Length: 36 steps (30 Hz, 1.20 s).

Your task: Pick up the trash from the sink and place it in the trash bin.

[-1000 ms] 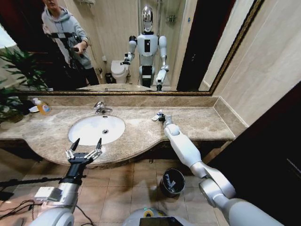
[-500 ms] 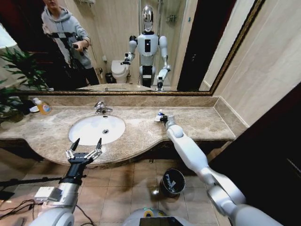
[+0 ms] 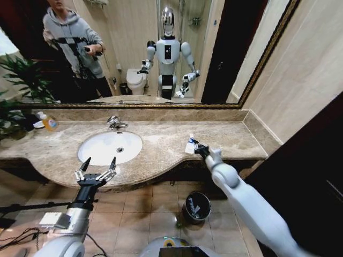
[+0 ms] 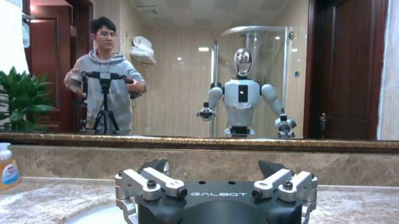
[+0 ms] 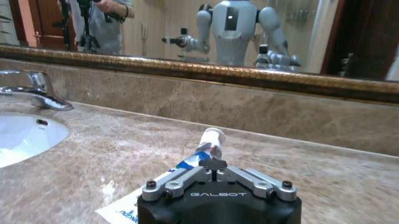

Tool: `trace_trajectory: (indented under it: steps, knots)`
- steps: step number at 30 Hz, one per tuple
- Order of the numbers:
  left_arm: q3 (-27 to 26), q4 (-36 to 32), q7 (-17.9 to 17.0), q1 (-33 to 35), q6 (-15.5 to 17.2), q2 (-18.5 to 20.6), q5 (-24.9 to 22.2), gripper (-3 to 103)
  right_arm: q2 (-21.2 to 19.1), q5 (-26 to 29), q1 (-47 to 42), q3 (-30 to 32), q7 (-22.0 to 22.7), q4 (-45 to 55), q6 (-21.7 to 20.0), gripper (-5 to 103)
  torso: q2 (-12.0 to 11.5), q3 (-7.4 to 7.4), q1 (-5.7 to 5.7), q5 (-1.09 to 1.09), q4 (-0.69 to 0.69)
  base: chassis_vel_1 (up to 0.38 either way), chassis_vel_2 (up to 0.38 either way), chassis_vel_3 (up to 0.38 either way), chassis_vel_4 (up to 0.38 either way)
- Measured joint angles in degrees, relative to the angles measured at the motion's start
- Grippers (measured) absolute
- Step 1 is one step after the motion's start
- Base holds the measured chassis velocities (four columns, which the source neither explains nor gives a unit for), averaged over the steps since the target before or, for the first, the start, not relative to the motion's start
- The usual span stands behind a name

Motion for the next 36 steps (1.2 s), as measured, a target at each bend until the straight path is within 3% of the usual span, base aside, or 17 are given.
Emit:
trace_trajectory:
  steps: [6,11,19,27,36]
  knots:
    - [-0.01,0.00,-0.02,0.00,0.00,0.01,0.00,100,1.03,-3.60,-13.28,7.22,-1.31,5.73,1.90,0,0.00,0.01,0.00,0.00,-0.03,0.000,0.000,0.000,0.000]
    - [0.00,0.00,-0.01,0.00,0.00,0.00,0.00,100,3.09,-6.81,-18.06,7.44,-3.01,6.81,3.87,0,0.00,0.01,0.00,0.01,0.02,0.000,0.000,0.000,0.000]
    - [0.00,0.00,-0.02,0.00,0.00,0.00,0.00,100,7.41,-15.12,-32.22,11.05,-6.14,4.72,10.59,0,0.00,0.01,0.00,-0.02,-0.01,0.000,0.000,0.000,0.000]
    - [0.00,0.00,-0.01,0.00,0.00,0.00,0.00,100,10.68,-19.54,-34.72,10.24,-8.53,-3.33,14.15,0,-0.01,0.01,0.01,-0.01,-0.01,0.000,0.000,0.000,0.000]
    - [-0.01,0.00,-0.02,0.00,0.00,0.00,0.00,100,12.55,-17.11,-25.99,6.15,-13.36,-18.21,8.40,0,-0.02,0.02,0.01,0.00,0.00,0.000,0.000,0.000,0.000]
